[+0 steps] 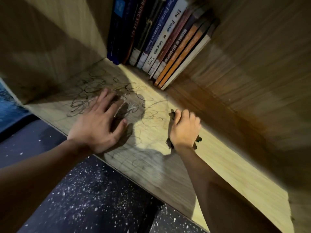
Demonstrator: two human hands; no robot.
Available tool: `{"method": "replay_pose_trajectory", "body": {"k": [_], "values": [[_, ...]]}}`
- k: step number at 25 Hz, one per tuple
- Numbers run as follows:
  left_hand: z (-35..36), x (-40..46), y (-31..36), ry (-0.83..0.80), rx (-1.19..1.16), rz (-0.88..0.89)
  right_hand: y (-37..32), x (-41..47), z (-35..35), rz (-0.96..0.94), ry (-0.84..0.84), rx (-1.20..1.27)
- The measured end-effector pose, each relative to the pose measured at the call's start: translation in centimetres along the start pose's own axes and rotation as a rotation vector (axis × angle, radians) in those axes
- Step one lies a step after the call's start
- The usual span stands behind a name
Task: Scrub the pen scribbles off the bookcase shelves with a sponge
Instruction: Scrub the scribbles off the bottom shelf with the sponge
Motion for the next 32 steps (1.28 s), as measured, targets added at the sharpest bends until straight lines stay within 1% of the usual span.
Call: {"method": "replay_pose_trajectory", "body": {"k": [2, 5, 7, 9, 11, 13, 15, 18, 20, 21, 22, 25, 27, 28, 29, 32], "values": [[0.1, 0.0, 0.1, 0.002, -0.019, 0.02, -1.7, -2.2, -0.4, -0.11, -0.064, 0.01], [0.1, -0.2, -0.1, 0.058, -0.063, 0.03, -3.5, -9.3, -2.9, -0.307, -0.18, 0.111], [0.1, -0.2, -0.2, 0.073, -0.054, 0.027, -3.2, -13.7, -4.4, -0.404, -0.283, 0.147], [0.4, -0.2, -0.1, 0.073, -0.002, 0.041, -1.5, -15.0, -5.2, -0.461, -0.285, 0.194], [0.7, 0.0, -0.4, 0.07, 0.045, 0.07, -0.4, -13.9, -4.9, -0.431, -0.289, 0.317], [0.9, 0.1, -0.4, 0.044, 0.09, 0.104, 0.1, -11.2, -4.0, -0.369, -0.215, 0.276], [0.9, 0.1, -0.4, 0.039, 0.112, 0.101, 0.9, -7.4, -2.7, -0.21, -0.14, 0.186], [0.9, -0.1, -0.2, 0.045, 0.119, 0.115, 1.9, -1.9, -1.1, 0.032, -0.083, 0.101], [0.9, 0.1, -0.4, 0.05, 0.108, 0.125, 1.1, -1.1, -0.9, 0.152, -0.041, 0.043], [1.0, 0.2, -0.4, 0.044, 0.106, 0.128, 0.0, -1.9, -1.0, 0.159, -0.045, 0.018], [1.1, 0.3, -0.4, 0.037, 0.105, 0.124, -1.7, -3.5, -1.1, 0.117, -0.073, 0.014], [1.1, 0.1, -0.6, 0.047, 0.084, 0.092, -7.4, -10.2, -2.0, -0.144, -0.14, 0.072], [0.9, 0.1, -0.5, 0.063, 0.072, 0.079, -6.7, -13.2, -3.3, -0.256, -0.177, 0.137], [0.7, -0.1, -0.6, 0.077, 0.057, 0.063, -4.6, -13.9, -3.9, -0.257, -0.211, 0.162], [0.6, -0.1, -0.7, 0.091, 0.04, 0.055, -1.5, -14.3, -4.5, -0.206, -0.204, 0.165], [0.5, -0.3, -0.4, 0.089, 0.02, 0.065, 7.7, -14.9, -6.6, 0.067, -0.036, 0.025]]}}
Point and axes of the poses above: each hand's wrist, its own x-axis towards the middle knuckle, its own z-axis out of the palm, y = z × x, the point moved 3 cm from there along x, towards the middle knuckle
